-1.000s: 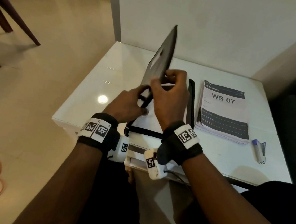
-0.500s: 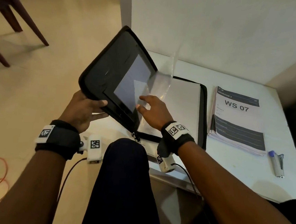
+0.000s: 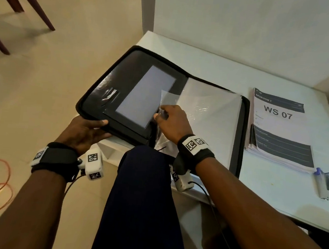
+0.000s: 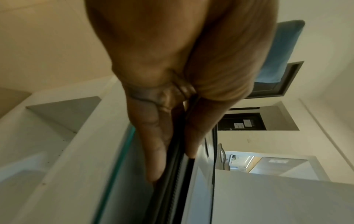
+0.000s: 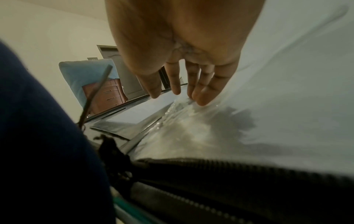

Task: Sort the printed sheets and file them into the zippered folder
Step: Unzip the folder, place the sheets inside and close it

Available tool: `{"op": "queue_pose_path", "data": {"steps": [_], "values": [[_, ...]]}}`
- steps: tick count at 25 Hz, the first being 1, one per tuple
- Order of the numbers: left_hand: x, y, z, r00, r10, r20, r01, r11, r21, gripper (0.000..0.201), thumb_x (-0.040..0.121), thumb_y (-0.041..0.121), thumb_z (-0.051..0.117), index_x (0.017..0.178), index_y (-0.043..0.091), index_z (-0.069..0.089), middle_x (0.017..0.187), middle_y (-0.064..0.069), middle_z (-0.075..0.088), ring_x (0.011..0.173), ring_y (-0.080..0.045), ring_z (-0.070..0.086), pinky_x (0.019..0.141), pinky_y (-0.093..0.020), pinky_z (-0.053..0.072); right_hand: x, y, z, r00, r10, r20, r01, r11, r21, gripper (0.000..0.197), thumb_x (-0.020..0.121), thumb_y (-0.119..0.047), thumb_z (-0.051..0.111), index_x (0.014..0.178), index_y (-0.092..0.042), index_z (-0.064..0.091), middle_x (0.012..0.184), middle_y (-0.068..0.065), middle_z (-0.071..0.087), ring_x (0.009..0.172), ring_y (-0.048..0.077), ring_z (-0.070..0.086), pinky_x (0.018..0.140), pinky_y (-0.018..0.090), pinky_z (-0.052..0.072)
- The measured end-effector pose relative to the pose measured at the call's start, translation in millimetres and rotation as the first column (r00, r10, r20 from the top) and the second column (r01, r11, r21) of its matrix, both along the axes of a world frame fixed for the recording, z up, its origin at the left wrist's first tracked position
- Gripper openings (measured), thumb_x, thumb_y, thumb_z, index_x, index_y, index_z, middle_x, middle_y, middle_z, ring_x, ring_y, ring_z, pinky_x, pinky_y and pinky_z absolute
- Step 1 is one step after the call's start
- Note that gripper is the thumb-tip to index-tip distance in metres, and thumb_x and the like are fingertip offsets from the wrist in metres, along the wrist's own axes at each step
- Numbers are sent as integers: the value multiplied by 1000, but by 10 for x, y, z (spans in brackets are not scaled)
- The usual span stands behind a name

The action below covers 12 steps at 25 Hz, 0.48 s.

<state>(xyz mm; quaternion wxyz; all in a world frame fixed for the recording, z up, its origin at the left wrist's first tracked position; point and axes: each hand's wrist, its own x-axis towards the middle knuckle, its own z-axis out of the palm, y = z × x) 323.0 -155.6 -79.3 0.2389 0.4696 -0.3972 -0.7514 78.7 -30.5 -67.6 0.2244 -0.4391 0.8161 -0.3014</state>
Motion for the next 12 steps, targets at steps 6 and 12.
{"op": "queue_pose_path", "data": {"steps": [6, 12], "values": [[-4, 67, 297, 839, -145, 525, 169, 986, 3, 37, 86, 23, 81, 114, 1, 71, 93, -19, 79, 87, -34, 78, 83, -39, 57, -80, 27, -98, 999, 34, -4, -34, 999, 18, 48, 97, -36, 60, 139, -14, 58, 140, 13, 56, 129, 32, 51, 110, 49, 44], [-1001, 35, 823, 560, -120, 820, 711, 577, -401, 25, 92, 28, 74, 97, 4, 78, 81, -6, 78, 76, -22, 73, 66, -27, 49, -157, 204, -63, 997, 79, 16, -79, 997, -12, 47, 97, -31, 60, 140, -12, 58, 138, 13, 60, 127, 30, 54, 110, 42, 43]]}}
